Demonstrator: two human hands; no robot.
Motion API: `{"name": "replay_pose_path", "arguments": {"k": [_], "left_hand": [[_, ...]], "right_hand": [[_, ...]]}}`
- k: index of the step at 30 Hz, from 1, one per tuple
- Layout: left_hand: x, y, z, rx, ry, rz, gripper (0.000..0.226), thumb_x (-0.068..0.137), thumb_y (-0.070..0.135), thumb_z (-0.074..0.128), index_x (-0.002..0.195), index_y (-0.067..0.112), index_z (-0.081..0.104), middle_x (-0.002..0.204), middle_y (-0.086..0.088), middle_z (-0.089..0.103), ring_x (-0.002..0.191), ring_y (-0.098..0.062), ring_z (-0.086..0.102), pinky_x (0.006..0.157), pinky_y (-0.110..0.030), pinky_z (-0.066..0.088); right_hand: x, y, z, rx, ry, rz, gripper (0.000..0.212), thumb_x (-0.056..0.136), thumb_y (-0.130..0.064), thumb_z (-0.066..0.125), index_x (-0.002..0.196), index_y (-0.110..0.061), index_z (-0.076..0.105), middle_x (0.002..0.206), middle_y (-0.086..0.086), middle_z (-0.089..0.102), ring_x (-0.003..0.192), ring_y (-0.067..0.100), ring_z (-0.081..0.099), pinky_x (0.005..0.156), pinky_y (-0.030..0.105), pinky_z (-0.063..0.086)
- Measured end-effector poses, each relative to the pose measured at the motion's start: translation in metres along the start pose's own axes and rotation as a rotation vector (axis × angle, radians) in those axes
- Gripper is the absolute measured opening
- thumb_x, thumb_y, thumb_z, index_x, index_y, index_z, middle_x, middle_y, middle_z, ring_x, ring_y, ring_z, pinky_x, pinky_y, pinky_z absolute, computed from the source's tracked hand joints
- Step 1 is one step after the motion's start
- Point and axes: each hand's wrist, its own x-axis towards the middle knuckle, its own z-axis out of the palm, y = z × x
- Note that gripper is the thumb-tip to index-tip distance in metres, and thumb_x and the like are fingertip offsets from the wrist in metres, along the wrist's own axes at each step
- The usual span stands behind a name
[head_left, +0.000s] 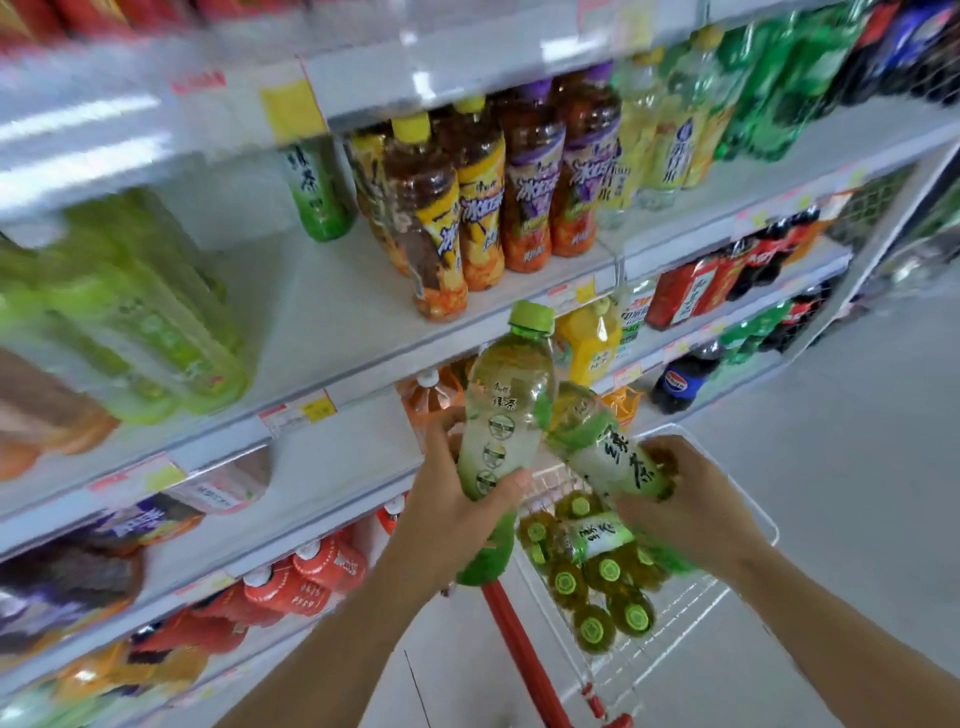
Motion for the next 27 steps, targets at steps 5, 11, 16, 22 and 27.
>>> {"name": "replay_pose_path", "arguments": {"k": [5, 11, 16, 22, 27], "left_hand": [[-0.03, 0.03, -0.048, -0.025, 0.151, 0.057, 0.055, 0.083, 0.009, 0.065, 0.115, 0.039, 0.032, 0.102, 0.012, 0.059, 0.081, 0.004, 0.062, 0.072, -0.027, 0.056], [-0.011, 0.04, -0.103, -0.001, 0.345, 0.182, 0.053, 0.087, 0.0, 0.057, 0.127, 0.022, 0.029, 0.09, 0.0, 0.059, 0.064, 0.004, 0.058, 0.057, -0.012, 0.047], [0.044, 0.03, -0.132, 0.102, 0.529, 0.29, 0.064, 0.081, 0.005, 0.068, 0.13, 0.016, 0.028, 0.119, -0.007, 0.046, 0.103, -0.012, 0.049, 0.094, -0.02, 0.038], [0.081, 0.016, -0.15, 0.18, 0.536, 0.362, 0.076, 0.081, 0.012, 0.071, 0.14, 0.007, 0.024, 0.129, -0.002, 0.036, 0.113, -0.009, 0.046, 0.094, -0.015, 0.034], [0.097, 0.0, -0.144, 0.122, 0.574, 0.353, 0.077, 0.08, 0.013, 0.073, 0.14, 0.012, 0.024, 0.132, -0.003, 0.04, 0.117, -0.009, 0.045, 0.096, -0.019, 0.037]], "right_hand": [[-0.032, -0.076, -0.004, 0.33, -0.013, -0.157, 0.053, 0.071, -0.01, 0.077, 0.116, -0.023, 0.054, 0.093, -0.004, 0.063, 0.064, 0.018, 0.068, 0.054, 0.03, 0.056], [-0.018, -0.148, 0.034, 0.369, -0.003, -0.28, 0.047, 0.073, -0.009, 0.075, 0.111, -0.025, 0.052, 0.087, -0.011, 0.062, 0.066, 0.003, 0.063, 0.052, 0.012, 0.049], [0.03, -0.194, 0.081, 0.365, 0.049, -0.317, 0.059, 0.077, -0.015, 0.074, 0.129, -0.015, 0.047, 0.087, -0.015, 0.059, 0.071, -0.004, 0.058, 0.056, 0.007, 0.043], [0.076, -0.221, 0.119, 0.394, 0.116, -0.326, 0.054, 0.077, -0.017, 0.074, 0.124, -0.019, 0.047, 0.096, 0.0, 0.063, 0.084, 0.02, 0.063, 0.067, 0.027, 0.05], [0.101, -0.238, 0.135, 0.421, 0.192, -0.416, 0.053, 0.076, -0.01, 0.073, 0.121, -0.019, 0.046, 0.1, -0.007, 0.06, 0.092, 0.008, 0.058, 0.074, 0.01, 0.043]]}}
